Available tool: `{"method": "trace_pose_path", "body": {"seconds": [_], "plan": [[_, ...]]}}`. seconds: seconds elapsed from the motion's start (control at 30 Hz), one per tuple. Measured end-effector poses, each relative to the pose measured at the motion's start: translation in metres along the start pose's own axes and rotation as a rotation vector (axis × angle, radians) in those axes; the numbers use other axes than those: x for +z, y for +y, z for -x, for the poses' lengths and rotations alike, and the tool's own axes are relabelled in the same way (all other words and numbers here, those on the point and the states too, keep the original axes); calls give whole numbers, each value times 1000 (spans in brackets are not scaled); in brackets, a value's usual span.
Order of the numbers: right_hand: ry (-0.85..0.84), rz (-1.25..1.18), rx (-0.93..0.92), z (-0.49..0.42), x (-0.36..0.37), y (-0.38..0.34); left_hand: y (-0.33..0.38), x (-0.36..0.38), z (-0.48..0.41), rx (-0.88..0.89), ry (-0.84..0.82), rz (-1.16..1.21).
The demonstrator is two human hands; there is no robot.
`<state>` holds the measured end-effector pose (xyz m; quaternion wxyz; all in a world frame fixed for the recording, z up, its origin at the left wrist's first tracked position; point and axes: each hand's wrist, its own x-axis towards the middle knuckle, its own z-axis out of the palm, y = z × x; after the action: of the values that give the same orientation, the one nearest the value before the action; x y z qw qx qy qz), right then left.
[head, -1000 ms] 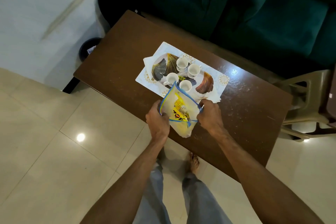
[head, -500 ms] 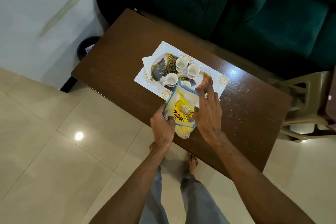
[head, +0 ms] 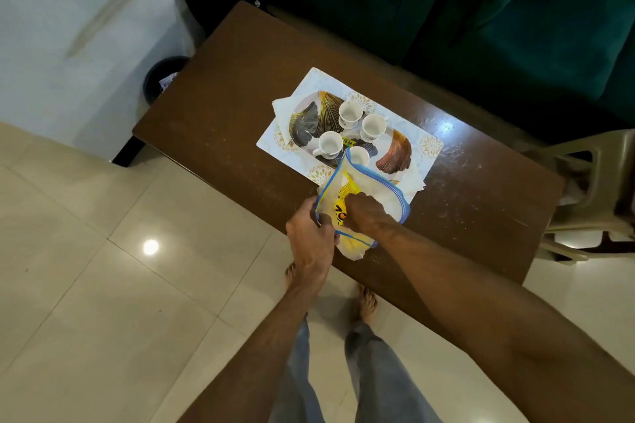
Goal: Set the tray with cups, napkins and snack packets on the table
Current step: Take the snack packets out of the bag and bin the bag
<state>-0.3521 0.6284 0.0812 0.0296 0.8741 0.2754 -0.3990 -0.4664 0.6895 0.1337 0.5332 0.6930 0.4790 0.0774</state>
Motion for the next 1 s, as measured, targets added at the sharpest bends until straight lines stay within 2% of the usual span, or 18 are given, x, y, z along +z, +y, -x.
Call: {"method": "trace_pose_path", "body": {"seconds": [0.17, 0.47, 0.6, 0.73, 1.0], "plan": [[-4, -91, 26, -14, 20, 5, -2, 1, -2, 26, -4, 14], [206, -86, -35, 29, -26, 11, 5, 8, -4, 23, 1, -20], [327, -152, -22, 63, -59, 29, 7, 15, -7, 111, -1, -114], [448, -362, -49, 90, -81, 45, 12, 22, -5, 125, -15, -144], [474, -857, 17, 109, -117, 86, 13, 32, 2, 97, -19, -144]]}}
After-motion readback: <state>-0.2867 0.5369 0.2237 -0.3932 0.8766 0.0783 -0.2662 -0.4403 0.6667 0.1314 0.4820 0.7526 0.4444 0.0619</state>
